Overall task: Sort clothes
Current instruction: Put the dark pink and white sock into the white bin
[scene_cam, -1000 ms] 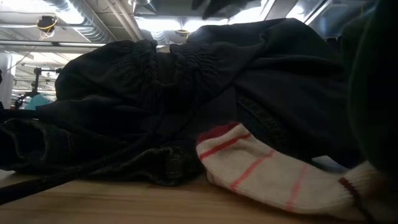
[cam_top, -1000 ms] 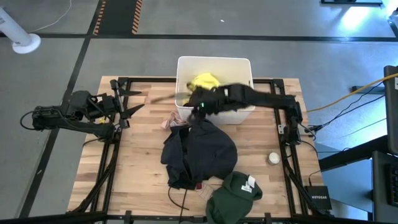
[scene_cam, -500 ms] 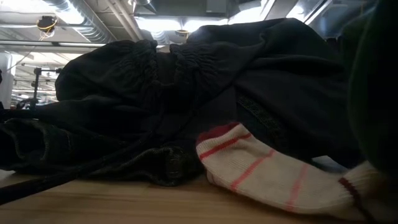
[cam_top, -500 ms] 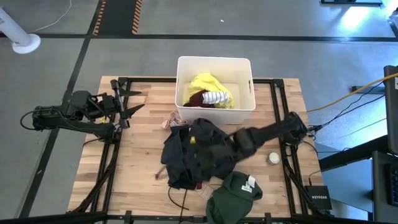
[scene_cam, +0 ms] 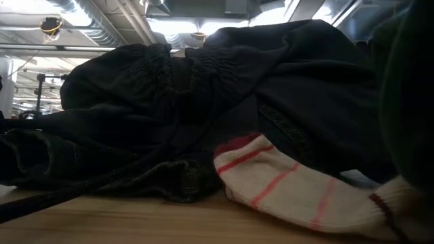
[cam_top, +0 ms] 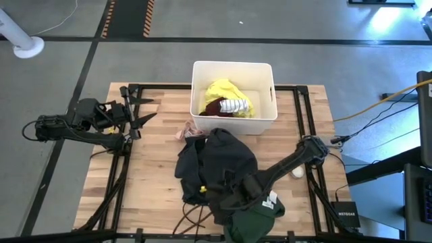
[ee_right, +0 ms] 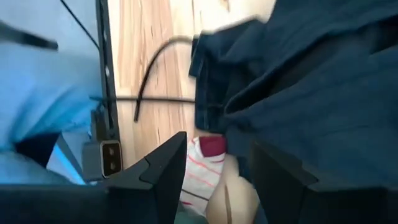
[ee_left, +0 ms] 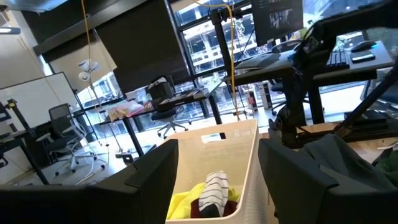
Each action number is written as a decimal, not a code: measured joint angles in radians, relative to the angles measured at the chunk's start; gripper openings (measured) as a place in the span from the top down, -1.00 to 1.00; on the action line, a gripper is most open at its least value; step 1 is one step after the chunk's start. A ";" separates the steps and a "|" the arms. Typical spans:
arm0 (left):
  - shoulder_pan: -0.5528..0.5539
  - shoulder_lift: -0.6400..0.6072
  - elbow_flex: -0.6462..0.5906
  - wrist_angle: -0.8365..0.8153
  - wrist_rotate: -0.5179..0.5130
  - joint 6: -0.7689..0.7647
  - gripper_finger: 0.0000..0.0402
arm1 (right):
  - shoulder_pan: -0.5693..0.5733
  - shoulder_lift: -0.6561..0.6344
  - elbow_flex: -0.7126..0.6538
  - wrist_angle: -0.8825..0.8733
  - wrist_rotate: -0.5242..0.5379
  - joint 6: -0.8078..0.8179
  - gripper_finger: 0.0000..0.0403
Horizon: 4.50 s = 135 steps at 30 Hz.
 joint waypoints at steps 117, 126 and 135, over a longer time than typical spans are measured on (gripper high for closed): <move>0.000 0.001 -0.001 -0.011 0.000 0.003 -0.09 | -0.611 -0.313 0.117 -0.157 0.546 -0.173 0.88; 0.000 0.005 -0.001 -0.035 0.000 0.003 -0.09 | -0.653 -0.306 0.117 -0.167 0.447 -0.116 0.78; 0.000 0.044 -0.001 -0.024 0.000 -0.009 -0.09 | -0.651 -0.306 0.117 -0.192 0.473 -0.095 0.21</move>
